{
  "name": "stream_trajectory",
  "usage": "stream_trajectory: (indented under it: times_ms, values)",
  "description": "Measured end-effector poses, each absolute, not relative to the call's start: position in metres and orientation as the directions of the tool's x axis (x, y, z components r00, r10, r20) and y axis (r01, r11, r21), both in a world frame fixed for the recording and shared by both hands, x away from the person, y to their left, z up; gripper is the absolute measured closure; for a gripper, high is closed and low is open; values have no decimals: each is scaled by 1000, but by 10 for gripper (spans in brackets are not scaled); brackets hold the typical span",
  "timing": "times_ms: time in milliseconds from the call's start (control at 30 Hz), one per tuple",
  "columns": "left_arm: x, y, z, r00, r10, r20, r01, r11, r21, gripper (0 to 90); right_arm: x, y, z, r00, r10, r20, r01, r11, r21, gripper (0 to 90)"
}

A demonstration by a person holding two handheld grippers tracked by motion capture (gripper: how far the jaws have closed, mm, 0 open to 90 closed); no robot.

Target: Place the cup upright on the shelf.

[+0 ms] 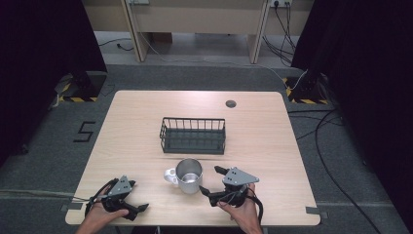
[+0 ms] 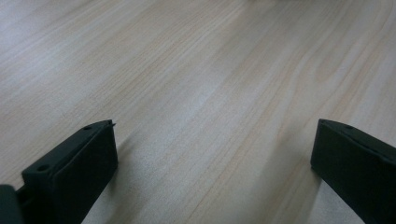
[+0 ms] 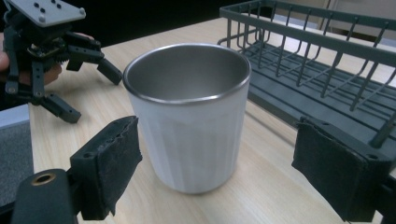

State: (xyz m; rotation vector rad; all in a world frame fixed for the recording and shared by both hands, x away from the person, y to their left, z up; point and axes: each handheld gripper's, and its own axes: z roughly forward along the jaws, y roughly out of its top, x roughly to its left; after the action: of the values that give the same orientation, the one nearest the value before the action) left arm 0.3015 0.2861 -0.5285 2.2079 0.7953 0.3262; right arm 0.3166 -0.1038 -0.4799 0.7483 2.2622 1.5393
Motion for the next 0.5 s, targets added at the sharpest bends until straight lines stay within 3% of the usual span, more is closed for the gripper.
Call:
stream_trajectory:
  times_ms: [500]
  values:
    - [302, 286, -529, 773, 634, -15, 442, -521, 731, 0, 325, -82, -479, -842, 538, 44, 210, 252, 945, 150]
